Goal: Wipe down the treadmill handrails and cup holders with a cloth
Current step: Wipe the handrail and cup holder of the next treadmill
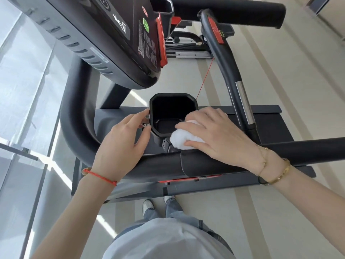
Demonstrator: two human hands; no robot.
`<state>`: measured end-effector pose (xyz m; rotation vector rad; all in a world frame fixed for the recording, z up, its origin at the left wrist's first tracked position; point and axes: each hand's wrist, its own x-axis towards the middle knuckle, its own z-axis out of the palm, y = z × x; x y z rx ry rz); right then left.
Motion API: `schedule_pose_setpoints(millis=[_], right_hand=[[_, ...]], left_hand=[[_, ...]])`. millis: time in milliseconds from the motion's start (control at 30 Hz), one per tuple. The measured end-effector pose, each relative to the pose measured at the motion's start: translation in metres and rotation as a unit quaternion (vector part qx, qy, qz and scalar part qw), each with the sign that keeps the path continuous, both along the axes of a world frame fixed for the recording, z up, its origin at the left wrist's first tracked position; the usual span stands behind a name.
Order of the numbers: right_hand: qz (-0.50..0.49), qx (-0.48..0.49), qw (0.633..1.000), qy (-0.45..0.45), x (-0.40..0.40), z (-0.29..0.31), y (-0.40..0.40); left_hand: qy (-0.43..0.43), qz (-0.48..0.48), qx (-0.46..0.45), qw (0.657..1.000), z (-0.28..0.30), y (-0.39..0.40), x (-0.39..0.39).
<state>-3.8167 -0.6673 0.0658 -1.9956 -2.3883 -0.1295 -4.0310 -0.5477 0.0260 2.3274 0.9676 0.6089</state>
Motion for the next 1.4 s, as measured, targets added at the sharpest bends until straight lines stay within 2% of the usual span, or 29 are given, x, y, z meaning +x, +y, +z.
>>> schedule_pose_setpoints(millis=[100, 200, 333, 433, 533, 567, 633, 700, 767, 933, 1100, 1267, 1333, 1400], right_hand=[[-0.065, 0.08, 0.992, 0.075, 0.014, 0.0, -0.004], [-0.135, 0.104, 0.978, 0.122, 0.018, 0.003, 0.012], [-0.192, 0.036, 0.959, 0.206, 0.009, -0.008, 0.033], [-0.255, -0.041, 0.908, 0.329, 0.011, -0.02, 0.034], [-0.299, -0.081, 0.873, 0.376, 0.023, -0.021, 0.046], [-0.302, -0.077, 0.874, 0.372, 0.027, -0.02, 0.056], [-0.275, -0.07, 0.902, 0.325, 0.031, -0.016, 0.077], [-0.216, -0.079, 0.939, 0.254, 0.033, -0.011, 0.09], [-0.156, -0.076, 0.959, 0.225, 0.035, -0.013, 0.086], [-0.054, -0.045, 0.964, 0.257, 0.038, -0.018, 0.06], [0.008, -0.051, 0.992, 0.12, 0.039, -0.011, 0.093], [0.119, -0.03, 0.992, 0.006, 0.033, -0.008, 0.119], [0.148, -0.016, 0.989, 0.009, 0.031, -0.007, 0.123], [0.148, -0.002, 0.988, 0.049, 0.034, -0.009, 0.119]], left_hand=[[-0.003, 0.01, 0.003, 1.0, 0.001, -0.003, 0.001], [-0.009, 0.018, 0.001, 1.0, 0.001, 0.0, 0.004], [-0.016, 0.035, -0.003, 0.999, 0.003, 0.004, 0.014], [-0.018, 0.056, 0.004, 0.998, 0.004, 0.008, 0.024], [-0.008, 0.077, 0.004, 0.997, 0.002, 0.012, 0.034], [-0.007, 0.084, 0.001, 0.996, 0.002, 0.012, 0.037], [-0.009, 0.091, -0.008, 0.996, 0.002, 0.012, 0.041], [-0.008, 0.094, -0.018, 0.995, 0.0, 0.01, 0.043], [-0.003, 0.096, -0.026, 0.995, -0.003, 0.008, 0.043], [-0.004, 0.114, -0.035, 0.993, -0.006, 0.007, 0.043], [-0.012, 0.121, -0.035, 0.992, -0.007, 0.006, 0.044], [-0.016, 0.114, -0.025, 0.993, -0.011, 0.01, 0.044], [-0.015, 0.111, -0.018, 0.993, -0.013, 0.011, 0.043], [-0.015, 0.109, -0.017, 0.994, -0.014, 0.012, 0.042]])
